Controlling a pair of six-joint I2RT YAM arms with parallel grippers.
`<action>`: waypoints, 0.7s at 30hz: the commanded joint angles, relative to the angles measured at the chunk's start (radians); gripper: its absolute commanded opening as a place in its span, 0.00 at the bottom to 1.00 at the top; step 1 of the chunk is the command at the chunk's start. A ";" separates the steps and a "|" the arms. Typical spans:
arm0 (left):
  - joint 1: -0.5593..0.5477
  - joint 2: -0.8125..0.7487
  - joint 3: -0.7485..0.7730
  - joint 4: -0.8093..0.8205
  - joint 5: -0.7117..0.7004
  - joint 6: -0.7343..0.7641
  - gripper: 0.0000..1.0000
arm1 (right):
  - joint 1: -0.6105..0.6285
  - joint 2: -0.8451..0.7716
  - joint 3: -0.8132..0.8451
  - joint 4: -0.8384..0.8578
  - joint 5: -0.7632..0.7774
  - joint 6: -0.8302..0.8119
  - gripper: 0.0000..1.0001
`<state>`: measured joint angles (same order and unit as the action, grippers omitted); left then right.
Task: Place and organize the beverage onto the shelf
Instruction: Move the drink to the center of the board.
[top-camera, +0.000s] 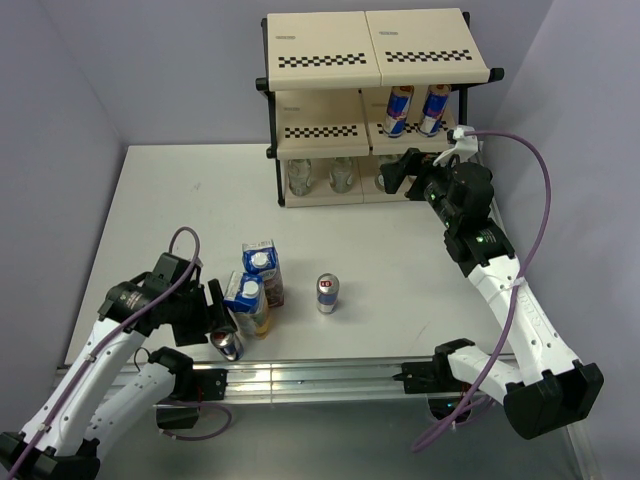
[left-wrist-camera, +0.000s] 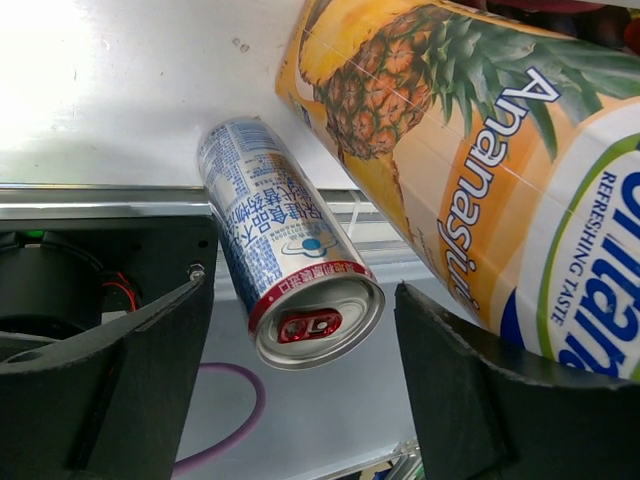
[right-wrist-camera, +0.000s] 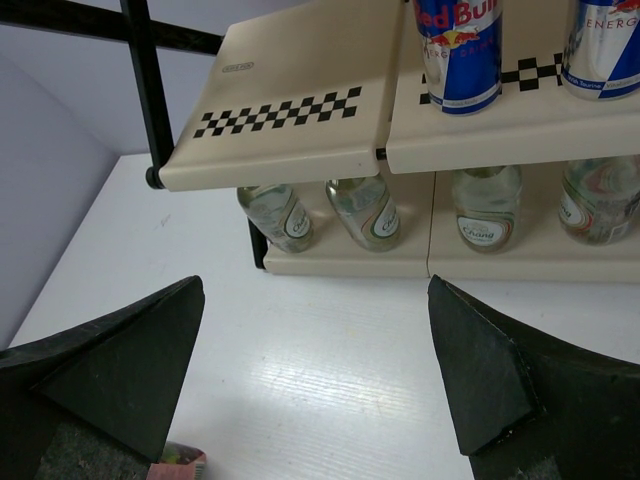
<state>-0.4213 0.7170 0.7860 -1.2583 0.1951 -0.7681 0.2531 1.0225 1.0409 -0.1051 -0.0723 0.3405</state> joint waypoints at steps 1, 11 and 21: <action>-0.005 -0.014 -0.005 0.025 0.020 0.012 0.78 | 0.008 -0.013 0.001 0.035 -0.004 0.003 1.00; -0.007 -0.034 -0.019 0.043 0.036 -0.014 0.65 | 0.008 -0.015 0.005 0.031 -0.004 0.002 1.00; -0.007 -0.036 0.031 -0.007 -0.049 -0.005 0.49 | 0.008 -0.013 0.010 0.033 -0.006 0.005 1.00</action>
<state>-0.4232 0.6888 0.7746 -1.2427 0.1970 -0.7761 0.2531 1.0225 1.0409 -0.1051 -0.0727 0.3435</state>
